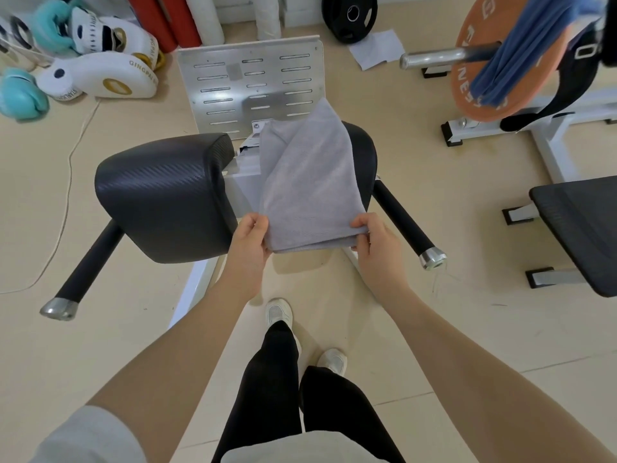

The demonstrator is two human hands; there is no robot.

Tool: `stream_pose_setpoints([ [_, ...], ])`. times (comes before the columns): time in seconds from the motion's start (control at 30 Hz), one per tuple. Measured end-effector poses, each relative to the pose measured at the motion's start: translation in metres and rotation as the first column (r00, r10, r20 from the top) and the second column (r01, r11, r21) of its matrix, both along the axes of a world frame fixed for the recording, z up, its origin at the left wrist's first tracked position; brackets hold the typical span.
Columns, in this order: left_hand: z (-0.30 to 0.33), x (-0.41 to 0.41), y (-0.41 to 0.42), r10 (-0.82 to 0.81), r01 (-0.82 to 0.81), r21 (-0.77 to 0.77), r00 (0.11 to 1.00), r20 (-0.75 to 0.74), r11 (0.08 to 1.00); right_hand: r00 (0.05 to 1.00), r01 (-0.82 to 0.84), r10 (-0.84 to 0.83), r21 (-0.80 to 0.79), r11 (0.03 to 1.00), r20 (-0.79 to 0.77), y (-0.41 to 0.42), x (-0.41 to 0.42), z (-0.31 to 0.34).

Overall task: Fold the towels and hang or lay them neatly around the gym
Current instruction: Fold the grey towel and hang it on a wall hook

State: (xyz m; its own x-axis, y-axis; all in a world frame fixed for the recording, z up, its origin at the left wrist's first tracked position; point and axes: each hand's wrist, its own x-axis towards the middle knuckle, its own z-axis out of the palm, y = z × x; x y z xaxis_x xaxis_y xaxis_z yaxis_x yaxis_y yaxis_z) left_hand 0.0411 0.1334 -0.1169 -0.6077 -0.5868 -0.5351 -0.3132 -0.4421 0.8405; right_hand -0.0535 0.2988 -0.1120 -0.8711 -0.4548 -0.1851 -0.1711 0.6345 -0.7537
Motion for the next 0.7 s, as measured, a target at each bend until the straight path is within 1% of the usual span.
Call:
stream_pose_setpoints([
  [0.03,-0.002,0.000,0.000,-0.010,0.012,-0.056,0.999,0.032,0.998,0.999,-0.031,0.032,0.041,0.999,-0.013,0.003,0.001,-0.003],
  [0.07,-0.005,0.001,0.000,-0.024,0.034,-0.128,0.997,0.079,0.991,0.997,-0.075,0.074,0.120,0.990,0.014,0.005,0.000,-0.009],
  [0.1,-0.008,0.002,-0.001,-0.041,0.068,-0.195,0.989,0.139,0.978,0.989,-0.144,0.128,0.244,0.959,0.080,0.008,-0.002,-0.013],
  [0.13,-0.011,0.003,-0.002,-0.056,0.107,-0.248,0.977,0.203,0.963,0.968,-0.237,0.186,0.374,0.897,0.167,0.008,-0.005,-0.014],
  [0.17,-0.014,0.003,-0.005,-0.074,0.150,-0.282,0.962,0.262,0.948,0.947,-0.307,0.220,0.462,0.832,0.233,0.007,-0.009,-0.012],
  [0.2,-0.017,0.003,-0.010,-0.096,0.196,-0.298,0.943,0.318,0.934,0.943,-0.320,0.224,0.489,0.812,0.246,0.003,-0.014,-0.008],
  [0.23,-0.018,0.002,-0.014,-0.124,0.245,-0.304,0.921,0.368,0.920,0.952,-0.297,0.218,0.461,0.836,0.217,-0.004,-0.020,-0.001],
  [0.3,-0.015,-0.003,-0.020,-0.164,0.332,-0.316,0.874,0.458,0.889,0.973,-0.230,0.215,0.299,0.926,0.083,-0.029,-0.030,0.017],
  [0.33,-0.011,-0.008,-0.024,-0.164,0.361,-0.345,0.858,0.486,0.866,0.973,-0.226,0.231,0.208,0.952,-0.003,-0.045,-0.036,0.027],
  [0.37,-0.007,-0.013,-0.029,-0.140,0.364,-0.404,0.863,0.486,0.839,0.961,-0.243,0.257,0.133,0.961,-0.102,-0.063,-0.041,0.035],
  [0.4,-0.003,-0.019,-0.035,-0.102,0.340,-0.476,0.883,0.458,0.811,0.937,-0.277,0.290,0.091,0.957,-0.193,-0.082,-0.046,0.042],
  [0.43,0.002,-0.026,-0.042,-0.071,0.302,-0.539,0.911,0.407,0.787,0.910,-0.315,0.325,0.080,0.946,-0.257,-0.102,-0.051,0.046],
  [0.47,0.005,-0.034,-0.051,-0.059,0.268,-0.591,0.935,0.349,0.761,0.887,-0.354,0.366,0.096,0.930,-0.282,-0.120,-0.056,0.049],
  [0.5,0.008,-0.042,-0.060,-0.070,0.257,-0.631,0.950,0.305,0.732,0.866,-0.385,0.413,0.150,0.910,-0.280,-0.138,-0.062,0.050],
  [0.53,0.010,-0.050,-0.069,-0.097,0.267,-0.659,0.954,0.283,0.703,0.846,-0.405,0.465,0.253,0.878,-0.261,-0.154,-0.069,0.049],
  [0.6,0.013,-0.065,-0.083,-0.171,0.314,-0.697,0.948,0.270,0.645,0.819,-0.391,0.536,0.485,0.783,-0.206,-0.180,-0.082,0.043],
  [0.63,0.013,-0.072,-0.089,-0.210,0.343,-0.708,0.939,0.272,0.617,0.821,-0.363,0.540,0.560,0.745,-0.187,-0.189,-0.087,0.039],
  [0.7,0.009,-0.084,-0.101,-0.275,0.401,-0.695,0.916,0.292,0.597,0.849,-0.294,0.500,0.634,0.716,-0.171,-0.199,-0.096,0.035],
])
